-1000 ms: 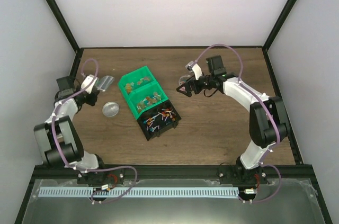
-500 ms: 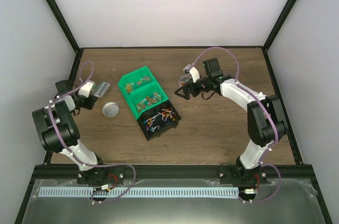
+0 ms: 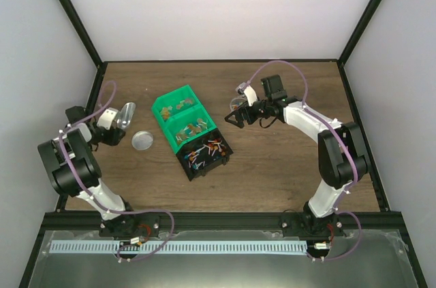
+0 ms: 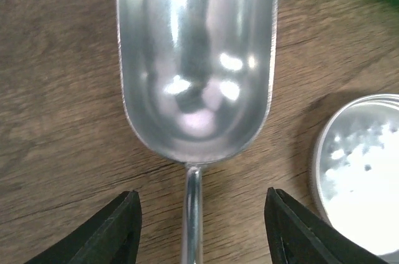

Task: Pack the candies

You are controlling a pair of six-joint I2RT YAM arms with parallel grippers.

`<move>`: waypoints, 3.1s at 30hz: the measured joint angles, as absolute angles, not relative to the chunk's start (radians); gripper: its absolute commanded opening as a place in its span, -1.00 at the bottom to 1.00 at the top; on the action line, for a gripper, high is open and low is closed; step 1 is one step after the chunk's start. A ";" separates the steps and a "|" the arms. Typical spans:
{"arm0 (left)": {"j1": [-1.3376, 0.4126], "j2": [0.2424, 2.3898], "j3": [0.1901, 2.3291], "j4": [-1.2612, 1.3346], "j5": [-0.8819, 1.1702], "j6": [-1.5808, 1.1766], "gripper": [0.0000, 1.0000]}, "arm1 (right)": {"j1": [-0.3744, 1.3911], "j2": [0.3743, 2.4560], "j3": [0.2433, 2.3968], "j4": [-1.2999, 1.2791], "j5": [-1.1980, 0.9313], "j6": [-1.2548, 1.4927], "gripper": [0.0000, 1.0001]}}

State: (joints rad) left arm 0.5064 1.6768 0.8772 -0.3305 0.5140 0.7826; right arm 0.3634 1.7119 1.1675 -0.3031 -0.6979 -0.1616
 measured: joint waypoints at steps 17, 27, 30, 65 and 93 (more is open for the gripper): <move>0.402 1.568 0.909 -0.587 0.584 0.943 0.23 | 0.363 1.695 1.168 -0.304 -0.693 -0.210 1.00; 0.225 1.567 0.848 -0.629 0.495 1.010 0.11 | 0.363 1.691 1.168 -0.356 -0.733 -0.263 0.97; 0.202 1.567 0.839 -0.621 0.455 1.019 0.06 | 0.363 1.688 1.163 -0.386 -0.749 -0.299 0.96; 0.143 1.508 0.842 -0.622 0.517 0.888 -0.92 | 0.790 1.433 0.825 -0.600 -0.619 -0.729 0.92; 0.143 1.388 0.987 -0.727 0.861 0.752 -0.92 | 0.817 1.982 1.325 -0.290 -0.381 -0.574 0.99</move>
State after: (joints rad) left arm 0.1432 1.3880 0.9874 -0.7269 0.8608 0.7525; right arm 0.8165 1.9823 1.3254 -0.2901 -0.3809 -0.5735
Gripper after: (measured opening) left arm 0.039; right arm 0.989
